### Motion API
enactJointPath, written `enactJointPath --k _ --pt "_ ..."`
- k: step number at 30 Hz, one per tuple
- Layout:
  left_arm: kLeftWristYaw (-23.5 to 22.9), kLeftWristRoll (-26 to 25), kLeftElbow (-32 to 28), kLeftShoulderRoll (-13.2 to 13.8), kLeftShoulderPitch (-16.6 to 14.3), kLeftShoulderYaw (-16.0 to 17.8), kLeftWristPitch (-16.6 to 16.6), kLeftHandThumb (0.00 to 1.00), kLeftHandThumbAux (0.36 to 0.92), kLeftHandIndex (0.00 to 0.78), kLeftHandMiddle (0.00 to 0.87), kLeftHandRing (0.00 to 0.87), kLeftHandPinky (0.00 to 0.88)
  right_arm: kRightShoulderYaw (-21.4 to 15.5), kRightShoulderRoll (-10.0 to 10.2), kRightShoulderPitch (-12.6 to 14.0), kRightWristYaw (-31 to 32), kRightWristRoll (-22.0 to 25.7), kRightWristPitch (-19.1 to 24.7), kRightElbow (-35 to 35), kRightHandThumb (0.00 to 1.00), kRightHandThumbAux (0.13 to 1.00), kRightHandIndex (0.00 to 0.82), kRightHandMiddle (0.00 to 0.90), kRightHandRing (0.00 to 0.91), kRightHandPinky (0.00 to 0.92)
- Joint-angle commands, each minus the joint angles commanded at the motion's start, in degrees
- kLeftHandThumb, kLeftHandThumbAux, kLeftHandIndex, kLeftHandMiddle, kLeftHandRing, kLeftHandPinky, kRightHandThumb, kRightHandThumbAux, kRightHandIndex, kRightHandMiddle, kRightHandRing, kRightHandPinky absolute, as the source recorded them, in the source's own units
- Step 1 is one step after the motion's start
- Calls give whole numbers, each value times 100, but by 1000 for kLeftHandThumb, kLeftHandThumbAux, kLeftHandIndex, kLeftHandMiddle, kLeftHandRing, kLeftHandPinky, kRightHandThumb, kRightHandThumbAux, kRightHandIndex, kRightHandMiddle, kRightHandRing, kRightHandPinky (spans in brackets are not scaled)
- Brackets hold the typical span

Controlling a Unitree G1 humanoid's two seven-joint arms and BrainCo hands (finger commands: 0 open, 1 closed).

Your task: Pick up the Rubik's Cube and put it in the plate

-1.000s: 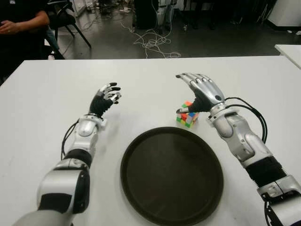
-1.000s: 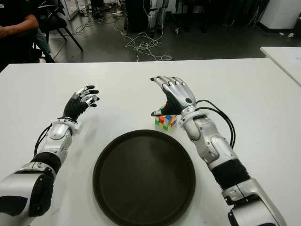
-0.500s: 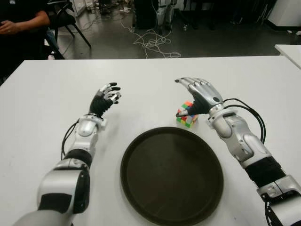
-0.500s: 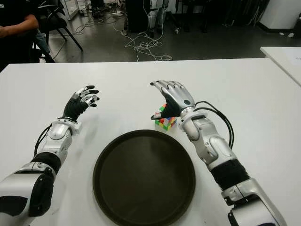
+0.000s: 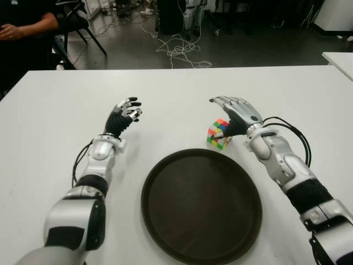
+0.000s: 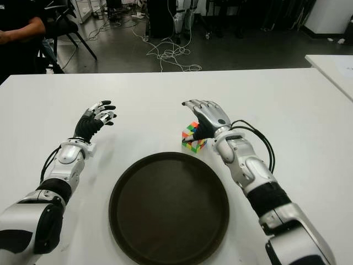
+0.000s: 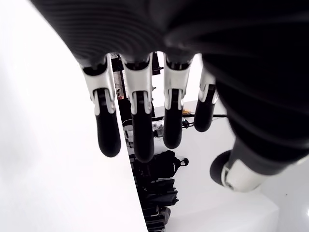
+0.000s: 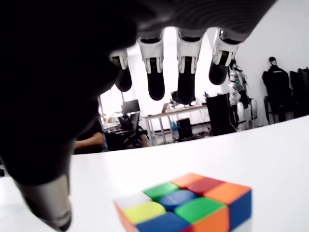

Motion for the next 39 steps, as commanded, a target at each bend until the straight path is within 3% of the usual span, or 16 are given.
enactJointPath --k 15,21,30,39 --pt "31 30 -5 5 -1 -22 1 192 661 197 252 292 363 136 65 -302 -280 -6 -80 817 0 783 131 168 167 118" --pt "85 56 0 12 8 -43 -1 188 668 200 259 300 369 170 86 -343 -320 35 -82 955 0 775 127 162 154 98" --pt "24 25 -3 17 10 -34 -7 184 647 187 246 294 372 186 74 -390 -401 66 -249 1101 0 800 137 179 178 140" --pt "-21 6 -4 14 16 -20 -29 195 650 198 250 294 373 191 97 -408 -398 39 -136 1130 0 793 142 175 174 132"
